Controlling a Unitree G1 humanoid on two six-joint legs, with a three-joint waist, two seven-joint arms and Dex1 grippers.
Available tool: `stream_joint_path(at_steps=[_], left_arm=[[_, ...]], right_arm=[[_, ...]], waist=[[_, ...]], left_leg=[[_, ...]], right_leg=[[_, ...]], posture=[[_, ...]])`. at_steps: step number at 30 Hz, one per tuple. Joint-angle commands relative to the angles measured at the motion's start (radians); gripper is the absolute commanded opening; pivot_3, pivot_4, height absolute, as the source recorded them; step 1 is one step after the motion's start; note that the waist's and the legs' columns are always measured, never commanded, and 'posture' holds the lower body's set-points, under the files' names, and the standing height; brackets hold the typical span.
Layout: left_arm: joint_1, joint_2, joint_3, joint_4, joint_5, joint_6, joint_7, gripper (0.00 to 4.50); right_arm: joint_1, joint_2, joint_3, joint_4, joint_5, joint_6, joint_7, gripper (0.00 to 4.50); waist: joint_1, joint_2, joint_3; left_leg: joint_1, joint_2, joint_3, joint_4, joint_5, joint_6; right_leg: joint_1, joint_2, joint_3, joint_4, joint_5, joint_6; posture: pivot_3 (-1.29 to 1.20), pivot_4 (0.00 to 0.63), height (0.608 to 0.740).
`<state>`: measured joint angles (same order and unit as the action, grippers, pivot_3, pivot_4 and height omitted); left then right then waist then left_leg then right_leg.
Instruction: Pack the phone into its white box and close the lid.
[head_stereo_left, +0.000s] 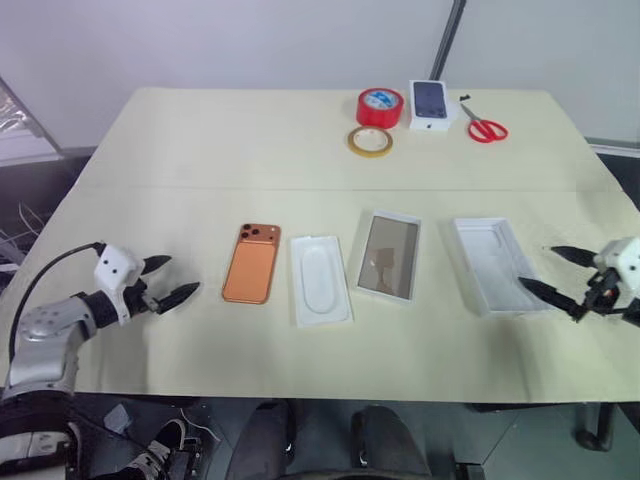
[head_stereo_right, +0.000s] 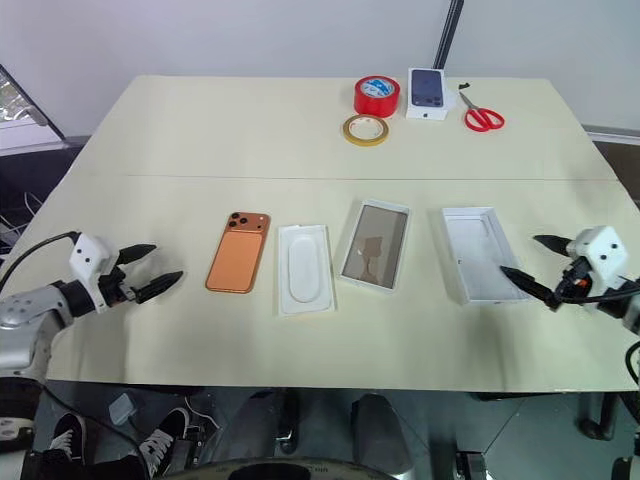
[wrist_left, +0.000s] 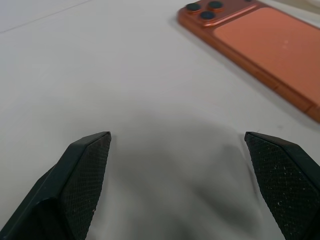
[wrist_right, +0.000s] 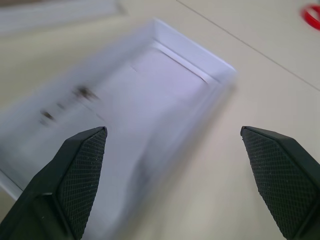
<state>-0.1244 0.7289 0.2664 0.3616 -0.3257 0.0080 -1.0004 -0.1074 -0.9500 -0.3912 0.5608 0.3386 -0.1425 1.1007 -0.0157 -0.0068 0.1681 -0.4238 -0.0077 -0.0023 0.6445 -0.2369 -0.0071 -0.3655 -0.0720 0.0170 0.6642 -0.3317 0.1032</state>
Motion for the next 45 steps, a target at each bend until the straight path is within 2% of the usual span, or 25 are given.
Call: stream_joint_path(at_steps=[1, 9, 24, 28, 33, 36, 40, 44, 45], left_arm=[[0.013, 0.001, 0.041, -0.022, -0.026, -0.035, -0.001, 4.50], [0.013, 0.001, -0.006, -0.089, -0.007, 0.013, 0.013, 4.50], [-0.033, -0.016, -0.017, -0.117, -0.020, 0.029, 0.023, 4.50], [-0.027, -0.014, -0.067, -0.267, -0.035, 0.180, 0.044, 4.50], [-0.057, -0.022, -0.087, -0.430, -0.118, 0.401, 0.083, 4.50], [-0.096, -0.010, -0.144, -0.547, -0.159, 0.589, 0.112, 4.50], [-0.207, -0.083, -0.163, -0.610, -0.338, 0.946, 0.205, 4.50], [-0.254, -0.173, -0.144, -0.601, -0.477, 1.230, 0.295, 4.50], [-0.255, -0.197, -0.143, -0.605, -0.483, 1.253, 0.323, 4.50]], right_arm=[[0.001, -0.022, -0.057, 0.018, 0.015, -0.017, -0.019, 4.47], [-0.001, -0.007, -0.046, -0.005, 0.015, 0.003, -0.033, 4.47], [0.007, 0.012, -0.029, -0.058, 0.009, 0.012, -0.041, 4.47], [0.007, 0.041, 0.006, -0.175, 0.020, 0.049, -0.036, 4.47], [-0.005, 0.094, 0.070, -0.372, 0.031, 0.120, -0.059, 4.47], [-0.047, 0.129, 0.139, -0.493, 0.035, 0.162, -0.064, 4.47], [-0.105, 0.168, 0.245, -0.594, 0.029, 0.197, -0.039, 4.47], [-0.165, 0.200, 0.296, -0.584, 0.012, 0.195, -0.048, 4.47], [-0.173, 0.206, 0.305, -0.575, 0.005, 0.190, -0.051, 4.47]], waist=[[0.000, 0.000, 0.000], [0.000, 0.000, 0.000], [0.000, 0.000, 0.000], [0.001, 0.000, 0.000], [0.001, 0.000, 0.000], [0.001, 0.000, 0.000], [0.006, 0.000, 0.000], [0.004, 0.000, 0.000], [0.004, 0.000, 0.000]], left_leg=[[0.000, 0.000, 0.000, 0.000, 0.000, 0.000], [0.000, 0.000, 0.000, 0.000, 0.000, 0.000], [0.000, 0.000, 0.000, 0.000, 0.000, 0.000], [0.000, 0.000, 0.000, 0.000, 0.000, 0.000], [0.000, 0.000, 0.000, 0.000, 0.000, 0.000], [0.000, 0.000, 0.000, 0.000, 0.000, 0.000], [-0.001, 0.000, -0.001, 0.002, 0.000, 0.000], [-0.001, -0.001, -0.001, 0.003, 0.000, 0.000], [-0.001, -0.001, -0.001, 0.003, 0.000, 0.000]], right_leg=[[0.000, 0.000, 0.000, 0.000, 0.000, 0.000], [0.000, 0.000, 0.000, 0.000, 0.000, 0.000], [0.000, 0.000, 0.000, 0.000, 0.000, 0.000], [0.001, 0.000, 0.000, 0.000, 0.000, 0.000], [0.000, 0.000, 0.000, 0.000, 0.000, 0.000], [0.000, 0.000, 0.000, 0.000, 0.000, 0.000], [0.001, 0.001, -0.001, 0.001, 0.000, 0.001], [0.002, 0.002, -0.001, 0.001, 0.000, 0.001], [0.002, 0.002, -0.001, 0.001, 0.000, 0.001]], posture=[[0.00, 0.150, 0.740], [0.00, 0.150, 0.740], [0.00, 0.150, 0.740], [0.00, 0.150, 0.740], [0.00, 0.150, 0.740], [0.00, 0.150, 0.740], [0.00, 0.150, 0.740], [0.00, 0.150, 0.740], [0.00, 0.150, 0.740]])
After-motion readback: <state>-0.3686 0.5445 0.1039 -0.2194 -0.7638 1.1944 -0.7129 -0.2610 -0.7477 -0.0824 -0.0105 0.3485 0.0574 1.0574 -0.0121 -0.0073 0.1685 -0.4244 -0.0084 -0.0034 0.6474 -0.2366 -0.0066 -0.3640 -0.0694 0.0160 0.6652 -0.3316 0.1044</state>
